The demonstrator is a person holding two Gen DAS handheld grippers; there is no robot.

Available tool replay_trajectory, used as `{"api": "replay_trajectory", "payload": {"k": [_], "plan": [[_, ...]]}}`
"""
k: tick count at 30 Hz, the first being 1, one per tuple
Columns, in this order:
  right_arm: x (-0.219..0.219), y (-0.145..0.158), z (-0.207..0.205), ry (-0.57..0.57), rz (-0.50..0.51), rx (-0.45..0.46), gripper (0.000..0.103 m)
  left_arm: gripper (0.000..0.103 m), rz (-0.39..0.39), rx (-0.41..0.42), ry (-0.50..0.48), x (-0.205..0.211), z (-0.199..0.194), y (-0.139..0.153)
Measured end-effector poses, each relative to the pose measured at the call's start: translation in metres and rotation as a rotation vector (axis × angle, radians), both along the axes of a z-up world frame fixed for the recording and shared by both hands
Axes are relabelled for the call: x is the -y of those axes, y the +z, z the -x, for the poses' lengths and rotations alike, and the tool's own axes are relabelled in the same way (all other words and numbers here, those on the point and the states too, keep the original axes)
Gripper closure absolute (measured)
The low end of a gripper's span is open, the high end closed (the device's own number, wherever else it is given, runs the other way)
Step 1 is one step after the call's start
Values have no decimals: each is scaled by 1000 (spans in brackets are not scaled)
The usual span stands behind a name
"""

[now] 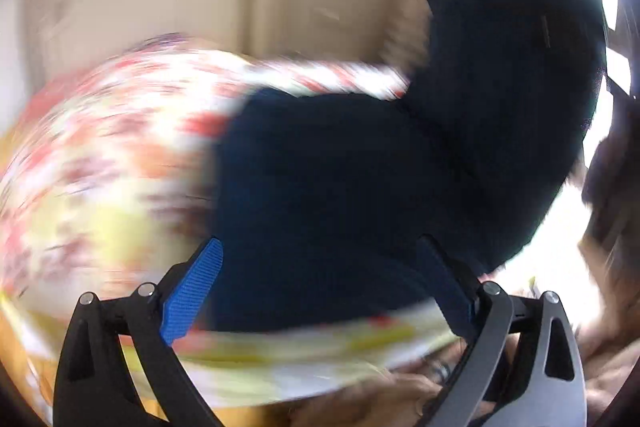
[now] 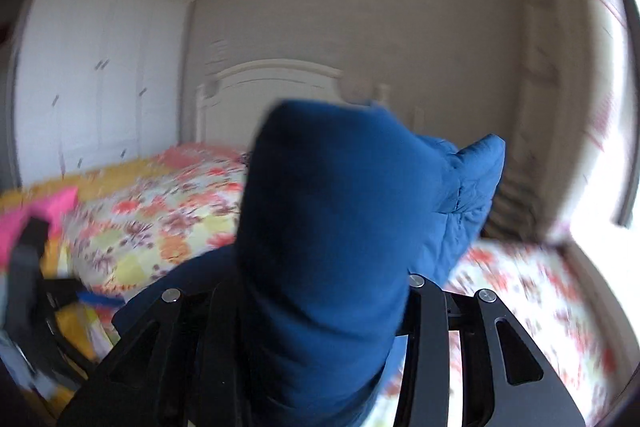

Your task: Fold large clothes

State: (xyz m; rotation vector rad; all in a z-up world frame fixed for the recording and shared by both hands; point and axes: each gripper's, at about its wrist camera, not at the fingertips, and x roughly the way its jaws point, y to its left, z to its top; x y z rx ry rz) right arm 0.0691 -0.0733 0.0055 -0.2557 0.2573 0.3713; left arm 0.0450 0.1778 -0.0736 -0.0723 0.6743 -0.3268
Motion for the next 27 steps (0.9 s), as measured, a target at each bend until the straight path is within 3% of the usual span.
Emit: {"api": "replay_trajectory", "payload": {"k": [2, 4, 6, 8, 13, 16, 18, 21, 24, 26, 27], "plan": [[-68, -21, -6, 72, 184, 10, 64, 6, 127, -1, 139, -63, -7, 17], [-125, -58, -5, 140, 385, 0, 64, 4, 210, 18, 205, -103, -8, 29], [-170, -109, 7, 174, 621, 22, 63, 3, 227, 29, 255, -126, -11, 39], [-188, -143, 19, 141, 761, 125, 63, 3, 217, 35, 257, -130, -17, 46], [-182, -139, 16, 143, 718, 102, 63, 3, 125, 63, 128, -86, -54, 76], [-189, -146, 22, 140, 747, 137, 63, 3, 36, 67, -37, -24, -97, 108], [-187, -144, 24, 140, 742, 136, 62, 3, -43, 47, -115, 19, -136, 114], [-184, -147, 29, 148, 746, 149, 54, 3, -185, -31, -177, 77, -191, 91], [-180, -145, 39, 178, 746, 160, 46, 2, -319, -147, -131, 101, -242, 38], [-165, -133, 53, 260, 684, 123, 38, 2, -257, -188, -146, 93, -255, 8], [-154, -126, 59, 320, 638, 86, 27, 2, -211, -182, -144, 85, -256, 2]]}}
